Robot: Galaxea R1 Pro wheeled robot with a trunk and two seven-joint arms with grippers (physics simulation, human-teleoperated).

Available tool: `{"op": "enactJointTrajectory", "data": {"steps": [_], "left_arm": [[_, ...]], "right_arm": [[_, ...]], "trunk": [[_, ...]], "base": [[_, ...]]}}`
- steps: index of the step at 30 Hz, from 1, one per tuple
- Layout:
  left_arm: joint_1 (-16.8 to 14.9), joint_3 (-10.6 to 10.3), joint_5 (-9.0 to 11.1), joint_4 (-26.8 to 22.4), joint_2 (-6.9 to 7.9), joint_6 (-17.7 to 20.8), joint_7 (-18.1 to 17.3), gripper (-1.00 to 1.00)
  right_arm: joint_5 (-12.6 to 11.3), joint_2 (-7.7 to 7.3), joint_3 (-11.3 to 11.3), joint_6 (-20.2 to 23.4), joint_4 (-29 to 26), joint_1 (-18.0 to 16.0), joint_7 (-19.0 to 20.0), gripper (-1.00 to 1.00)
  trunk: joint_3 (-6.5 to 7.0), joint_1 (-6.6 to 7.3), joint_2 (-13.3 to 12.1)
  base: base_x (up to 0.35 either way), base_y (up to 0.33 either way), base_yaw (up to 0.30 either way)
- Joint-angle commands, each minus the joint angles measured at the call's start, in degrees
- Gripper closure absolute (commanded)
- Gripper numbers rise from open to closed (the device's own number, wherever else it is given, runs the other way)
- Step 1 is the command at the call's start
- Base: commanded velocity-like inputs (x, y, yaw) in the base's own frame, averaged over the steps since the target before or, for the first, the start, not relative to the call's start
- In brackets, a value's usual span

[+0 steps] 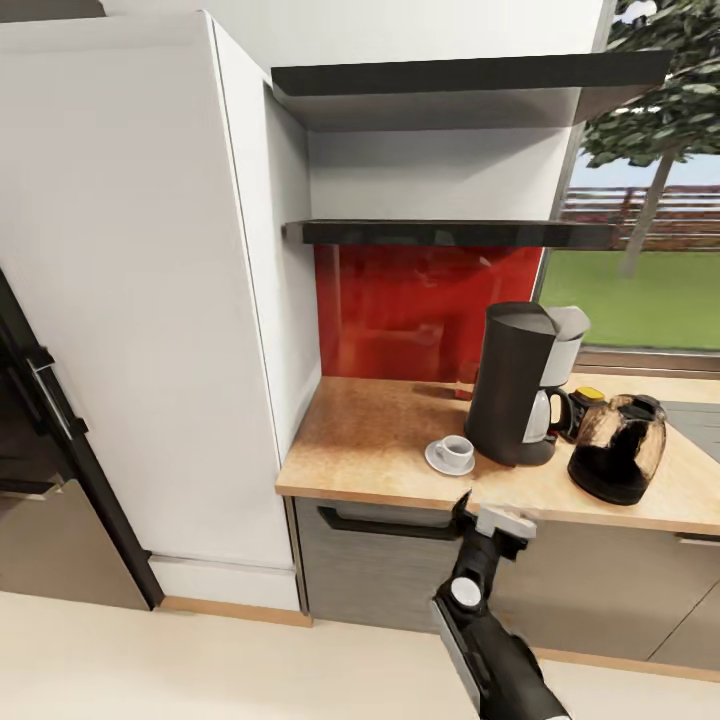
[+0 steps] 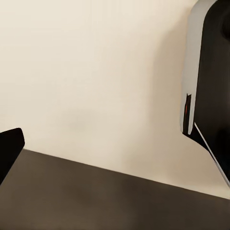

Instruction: Set up a coffee station on the kitchen countertop: keep the coffee maker on the countertop, move the bottle of coffee from the kitchen shelf to the counter next to the coffee maker, place a paper coffee filter on top of the coffee maker, put the saucer next to the coffee maker with the coffee cup on the saucer, and place the electric kettle next to the coffee maker.

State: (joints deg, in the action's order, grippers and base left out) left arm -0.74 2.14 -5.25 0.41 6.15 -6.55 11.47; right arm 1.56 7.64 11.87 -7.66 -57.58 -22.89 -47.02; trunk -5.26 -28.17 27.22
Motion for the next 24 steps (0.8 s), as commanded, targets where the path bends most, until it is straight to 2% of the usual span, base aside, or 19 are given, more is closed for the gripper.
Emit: {"op": "enactJointTrajectory", "data": {"steps": [1, 4, 7, 11, 13, 15, 16, 19, 22, 24], "left_arm": [[-0.05, 0.24, -0.55, 0.05, 0.0, -0.2, 0.2, -1.0], [-0.05, 0.24, -0.55, 0.04, -0.1, -0.21, 0.15, -1.0], [-0.05, 0.24, -0.55, 0.03, -0.23, -0.22, 0.13, -1.0], [-0.05, 0.24, -0.55, -0.03, -0.51, -0.41, 0.13, -1.0], [-0.05, 0.22, -0.55, -0.04, -0.58, -0.74, 0.13, -1.0], [-0.05, 0.18, -0.57, -0.05, -0.65, -1.0, 0.13, -1.0], [-0.05, 0.15, -0.62, -0.05, -0.69, -1.14, 0.13, -1.0], [-0.05, 0.08, -0.78, -0.05, -0.7, -1.17, 0.13, -1.0], [-0.05, 0.0, -0.87, -0.1, -0.76, -1.18, 0.13, -1.0], [-0.05, -0.02, -0.95, -0.17, -0.84, -1.18, 0.13, -1.0]], "right_arm": [[2.18, -0.05, 0.73, -6.45, 7.79, -0.06, -0.35, -1.0], [4.04, 0.13, 1.22, -19.57, 23.1, -0.05, -0.42, -1.0], [4.5, 0.32, 1.32, -30.45, 34.86, -0.05, -0.56, -1.0], [4.52, 0.42, 1.32, -37.84, 45.01, -0.05, -0.65, -1.0], [4.51, 0.68, 1.3, -39.1, 48.63, -0.05, -0.63, -1.0], [4.56, 1.51, 1.22, -39.84, 52.8, -0.05, -0.57, -1.0], [4.58, 2.27, 1.19, -39.83, 55.3, 1.05, -0.43, -1.0], [4.61, 2.36, 1.2, -38.54, 55.89, 3.72, -0.34, -1.0], [4.64, 2.36, 1.22, -34.36, 56.1, 6.88, -0.16, -1.0], [4.61, 2.36, 1.22, -28.66, 56.15, 8.29, 2.13, -1.0]], "trunk": [[-0.1, -0.03, 0.11], [-0.1, -0.03, 0.11], [-0.1, -0.03, 0.11], [-0.1, -0.03, 0.11], [-0.1, -0.03, 0.11], [-0.1, -0.03, 0.11], [-0.1, -0.03, 0.11], [-0.1, -0.03, 0.11], [-0.1, -0.03, 0.11], [-0.1, -0.03, 0.11]], "base": [[0.0, 0.0, 0.0], [0.0, 0.0, 0.0], [0.0, 0.0, 0.0], [0.0, 0.0, 0.0], [0.0, 0.0, 0.0], [0.0, 0.0, 0.0], [0.0, 0.0, 0.0], [0.0, 0.0, 0.0], [0.0, 0.0, 0.0], [0.0, 0.0, 0.0]]}}
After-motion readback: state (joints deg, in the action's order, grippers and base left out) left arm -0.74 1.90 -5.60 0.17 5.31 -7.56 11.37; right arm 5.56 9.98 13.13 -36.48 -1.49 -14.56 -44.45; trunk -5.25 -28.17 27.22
